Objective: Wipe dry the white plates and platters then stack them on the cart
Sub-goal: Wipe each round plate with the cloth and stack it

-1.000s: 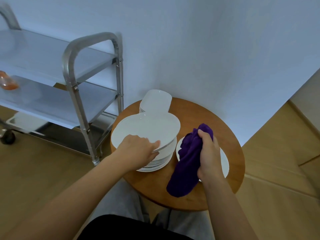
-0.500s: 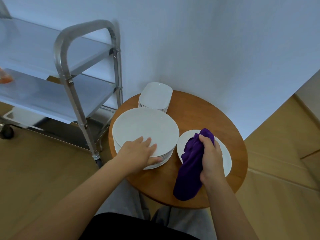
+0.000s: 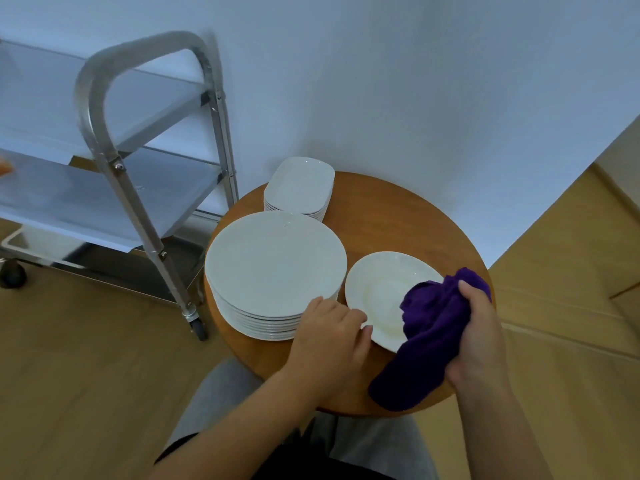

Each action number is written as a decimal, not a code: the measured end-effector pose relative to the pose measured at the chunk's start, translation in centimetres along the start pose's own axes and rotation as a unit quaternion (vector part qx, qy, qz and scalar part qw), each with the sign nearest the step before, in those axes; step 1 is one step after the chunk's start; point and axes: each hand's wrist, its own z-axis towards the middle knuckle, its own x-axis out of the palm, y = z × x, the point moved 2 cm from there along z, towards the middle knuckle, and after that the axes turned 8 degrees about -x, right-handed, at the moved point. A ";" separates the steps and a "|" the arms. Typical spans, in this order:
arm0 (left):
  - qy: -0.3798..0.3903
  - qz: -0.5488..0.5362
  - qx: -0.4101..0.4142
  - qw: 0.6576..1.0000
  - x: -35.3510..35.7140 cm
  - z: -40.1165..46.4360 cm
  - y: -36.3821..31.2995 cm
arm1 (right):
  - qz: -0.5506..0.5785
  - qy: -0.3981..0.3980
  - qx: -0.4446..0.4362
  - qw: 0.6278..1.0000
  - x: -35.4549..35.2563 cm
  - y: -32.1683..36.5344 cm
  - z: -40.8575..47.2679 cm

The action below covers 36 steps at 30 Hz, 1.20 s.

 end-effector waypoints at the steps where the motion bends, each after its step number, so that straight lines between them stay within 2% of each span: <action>1: -0.019 0.009 0.009 1.000 0.5 0.2 -0.4 | 0.008 -0.004 -0.002 1.000 -0.7 0.2 0.3; 3: -0.026 0.011 0.025 0.999 1.4 0.5 -1.1 | 0.019 -0.014 0.001 1.000 -1.9 0.3 0.6; 5: 0.076 -0.004 -0.058 0.995 2.9 0.6 -1.3 | 0.026 -0.021 0.007 0.999 -2.7 0.1 0.8; 7: 0.222 0.045 -0.190 0.955 5.5 0.7 0.2 | 0.033 -0.021 0.018 0.999 -3.2 0.0 1.0; 9: 0.307 0.068 -0.279 0.908 7.4 0.9 2.0 | 0.046 -0.027 0.030 0.998 -3.7 -0.2 1.3; 11: 0.304 -0.044 -0.380 0.873 8.8 1.4 3.1 | 0.056 -0.035 0.041 0.997 -4.3 -0.3 1.5; 14: 0.234 -0.268 -0.501 0.789 10.5 2.0 2.7 | 0.065 -0.041 0.053 0.996 -4.8 -0.6 1.6; 17: 0.197 -0.311 -0.528 0.766 11.0 2.7 1.9 | 0.062 -0.044 0.059 0.995 -5.3 -0.7 1.7; 20: 0.159 -0.364 -0.565 0.723 11.2 2.5 1.7 | 0.051 -0.058 0.059 0.995 -6.0 -0.3 2.0; 23: 0.136 -0.392 -0.559 0.717 10.5 2.0 1.2 | 0.021 -0.091 0.032 0.995 -7.2 -0.1 2.5; 25: 0.121 -0.449 -0.549 0.695 9.9 1.7 0.5 | -0.031 -0.126 0.010 0.992 -8.1 -0.2 2.8; 28: 0.121 -0.492 -0.531 0.679 8.9 1.3 -0.8 | -0.089 -0.130 0.030 0.987 -8.4 -0.9 3.0; 33: 0.130 -0.499 -0.478 0.712 6.6 1.2 -2.3 | 0.011 -0.070 0.151 0.986 -8.0 -1.2 2.8; 36: 0.178 -0.440 -0.447 0.758 4.6 1.5 -2.2 | 0.006 -0.070 0.160 0.985 -8.4 -0.9 2.7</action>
